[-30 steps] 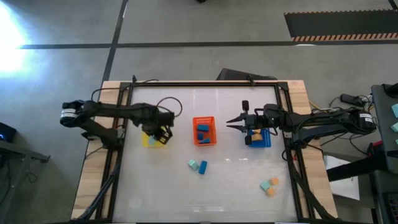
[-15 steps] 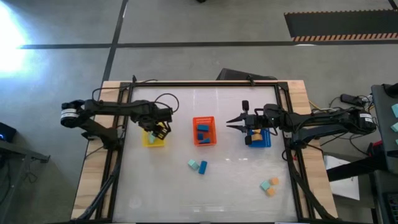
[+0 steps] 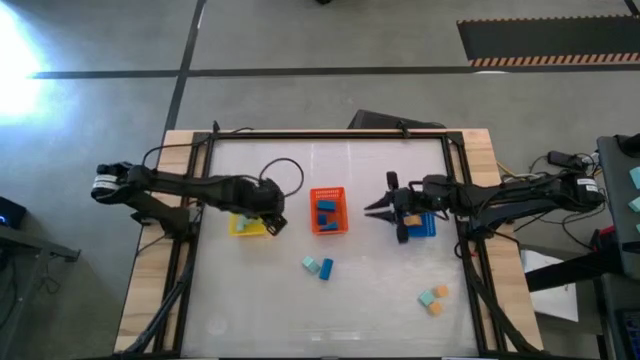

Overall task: Sort & place blocks by color
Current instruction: Put the yellow block into the blue bin

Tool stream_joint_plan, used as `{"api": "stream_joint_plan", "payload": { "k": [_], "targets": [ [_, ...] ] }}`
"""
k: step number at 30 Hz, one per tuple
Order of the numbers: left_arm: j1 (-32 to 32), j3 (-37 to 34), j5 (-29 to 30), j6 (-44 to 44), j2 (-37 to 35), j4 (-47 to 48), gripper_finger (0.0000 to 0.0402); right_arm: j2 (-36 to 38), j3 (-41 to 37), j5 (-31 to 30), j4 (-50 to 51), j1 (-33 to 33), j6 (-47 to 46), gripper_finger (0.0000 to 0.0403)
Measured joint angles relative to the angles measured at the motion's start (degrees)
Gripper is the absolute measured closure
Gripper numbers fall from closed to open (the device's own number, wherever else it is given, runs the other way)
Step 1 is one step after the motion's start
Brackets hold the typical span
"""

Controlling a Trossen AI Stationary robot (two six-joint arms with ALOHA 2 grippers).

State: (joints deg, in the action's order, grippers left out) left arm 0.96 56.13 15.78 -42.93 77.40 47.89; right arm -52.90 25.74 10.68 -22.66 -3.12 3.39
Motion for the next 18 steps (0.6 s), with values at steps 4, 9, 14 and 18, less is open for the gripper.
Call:
{"api": "stream_joint_plan", "payload": {
  "k": [4, 9, 14, 18],
  "targets": [
    [4.40, -0.16, 6.09, 7.81, -0.05, -10.92, 0.0212, 0.02, 1.28, 0.30, 1.98, 7.37, -10.64, 0.0346],
    [6.28, -0.21, 8.87, 24.48, 0.00, -27.07, 0.0212, -1.12, 9.43, -2.30, 16.89, 16.73, -25.09, 0.0346],
    [6.29, 0.01, 8.91, 40.49, -0.79, -36.81, 0.0212, -4.41, 20.24, -4.67, 44.54, 22.59, -46.69, 0.0346],
    [6.29, -0.40, 9.02, 43.32, -2.80, -39.30, 0.0212, -7.91, 25.47, -4.80, 65.93, 27.27, -70.68, 0.0346]
  ]
}}
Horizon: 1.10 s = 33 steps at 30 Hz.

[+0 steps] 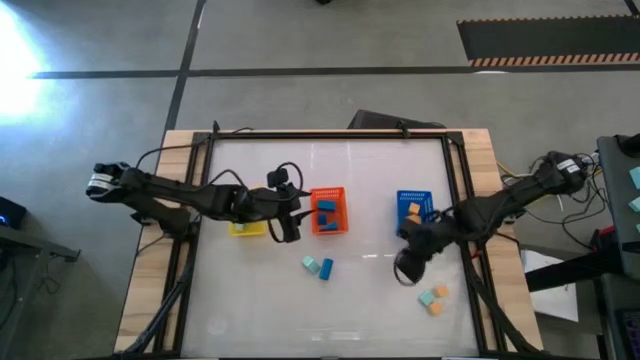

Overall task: Sort & place blocks by color
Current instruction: Put the yellow block into the blue bin

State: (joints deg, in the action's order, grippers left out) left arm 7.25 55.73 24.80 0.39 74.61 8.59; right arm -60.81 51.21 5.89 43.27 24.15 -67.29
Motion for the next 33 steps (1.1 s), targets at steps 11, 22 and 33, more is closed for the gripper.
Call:
{"api": "stream_joint_plan", "payload": {
  "k": [11, 22, 33],
  "targets": [
    [0.10, -2.60, 0.00, -1.54, -3.63, 1.04, 0.0212, -7.43, 2.02, 3.07, 10.91, 11.72, -30.23, 0.0303],
    [0.85, -2.71, -0.07, -1.58, -4.23, 4.47, 0.0212, -12.78, 0.90, 9.40, 12.11, 17.73, -38.78, 0.0199],
    [1.09, -2.71, -0.08, -1.61, -4.30, 4.45, 0.0212, -13.14, -4.09, 9.22, 11.56, 19.12, -39.36, 0.0182]
  ]
}}
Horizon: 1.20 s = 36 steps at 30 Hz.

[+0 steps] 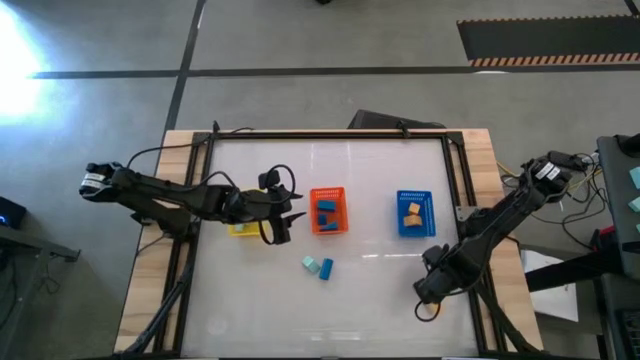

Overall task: Sort & place blocks by color
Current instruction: Put the yellow block into the blue bin

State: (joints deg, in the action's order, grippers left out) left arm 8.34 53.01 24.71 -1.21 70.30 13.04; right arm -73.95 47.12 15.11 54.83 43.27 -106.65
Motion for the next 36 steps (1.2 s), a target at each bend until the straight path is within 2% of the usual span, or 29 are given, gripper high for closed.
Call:
{"api": "stream_joint_plan", "payload": {
  "k": [12, 26, 30, 36],
  "targets": [
    [0.00, -0.02, 0.00, -0.07, 0.24, -0.04, 0.0212, -0.90, -2.45, 0.12, -3.11, 0.00, -0.51, 0.0183],
    [0.00, -0.86, 0.00, -0.07, 0.24, -0.11, 0.0212, -6.85, -2.52, 1.90, -6.40, 0.00, 0.21, 0.0184],
    [0.00, -0.94, 0.00, -0.05, 0.24, -0.23, 0.0212, -7.19, -2.52, 1.89, -6.34, 0.00, 0.78, 0.0201],
    [0.00, -0.94, -0.01, -0.07, 0.22, -0.52, 0.0212, -7.14, -2.53, 1.91, -6.22, -0.02, 0.78, 0.0256]
  ]
}}
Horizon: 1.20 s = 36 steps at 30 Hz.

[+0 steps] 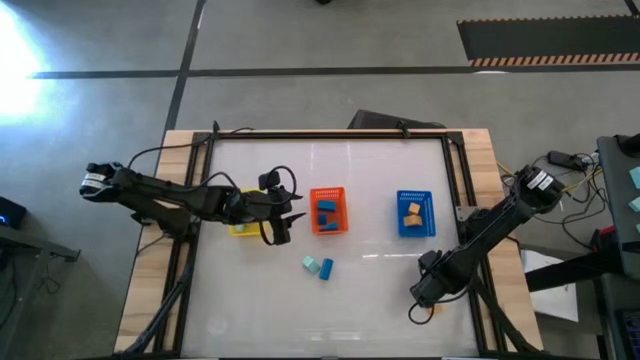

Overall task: Sort & place blocks by color
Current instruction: Put the yellow block into the blue bin

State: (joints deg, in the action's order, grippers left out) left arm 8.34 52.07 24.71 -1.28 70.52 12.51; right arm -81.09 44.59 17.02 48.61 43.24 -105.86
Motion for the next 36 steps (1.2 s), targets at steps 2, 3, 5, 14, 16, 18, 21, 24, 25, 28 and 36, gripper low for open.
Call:
{"api": "stream_joint_plan", "payload": {
  "k": [2, 3, 5, 14, 16, 18, 21, 24, 25, 28, 36],
  "targets": [
    [0.00, 0.00, 0.00, 0.00, 0.00, -0.01, 0.0212, 0.03, 0.01, 0.00, 0.06, -0.02, 0.00, 0.0274],
    [0.00, 0.00, 0.00, 0.00, -0.01, 0.00, 0.0212, 0.04, 0.01, -0.02, 0.13, -0.02, 0.00, 0.0280],
    [0.00, 0.00, 0.00, 0.00, -0.02, -0.02, 0.0212, 0.06, 0.01, -0.02, 0.38, -0.02, 0.00, 0.0282],
    [0.00, 0.00, 0.00, 0.00, -0.02, -0.02, 0.0212, 0.81, -0.03, -0.70, 3.09, -0.75, 1.66, 0.0279],
    [0.00, 0.00, 0.00, 0.00, -0.04, -0.04, 0.0212, 1.56, -0.03, -0.70, 4.50, -1.07, 2.14, 0.0278],
    [0.00, 0.00, 0.00, 0.00, -0.04, -0.04, 0.0212, 2.64, -0.03, -1.22, 5.86, -1.48, 2.44, 0.0278],
    [0.00, 0.00, 0.00, 0.00, -0.04, -0.04, 0.0212, 4.56, -0.05, -3.96, 6.61, -1.96, 2.50, 0.0280],
    [0.00, 0.00, 0.00, 0.00, -0.04, -0.04, 0.0212, 6.70, -0.05, -7.63, 6.67, -2.44, 2.51, 0.0278],
    [0.00, 0.00, 0.00, 0.00, -0.04, -0.04, 0.0212, 7.34, -0.05, -9.02, 6.66, -2.60, 2.47, 0.0278],
    [0.00, 0.00, 0.00, 0.00, -0.05, -0.04, 0.0212, 9.07, -0.04, -14.00, 6.64, -2.92, 2.62, 0.0278],
    [0.00, 0.00, 0.00, -0.02, -0.07, -0.07, 0.0212, 10.81, -0.03, -31.92, 4.51, -3.27, 8.08, 0.0277]
  ]
}}
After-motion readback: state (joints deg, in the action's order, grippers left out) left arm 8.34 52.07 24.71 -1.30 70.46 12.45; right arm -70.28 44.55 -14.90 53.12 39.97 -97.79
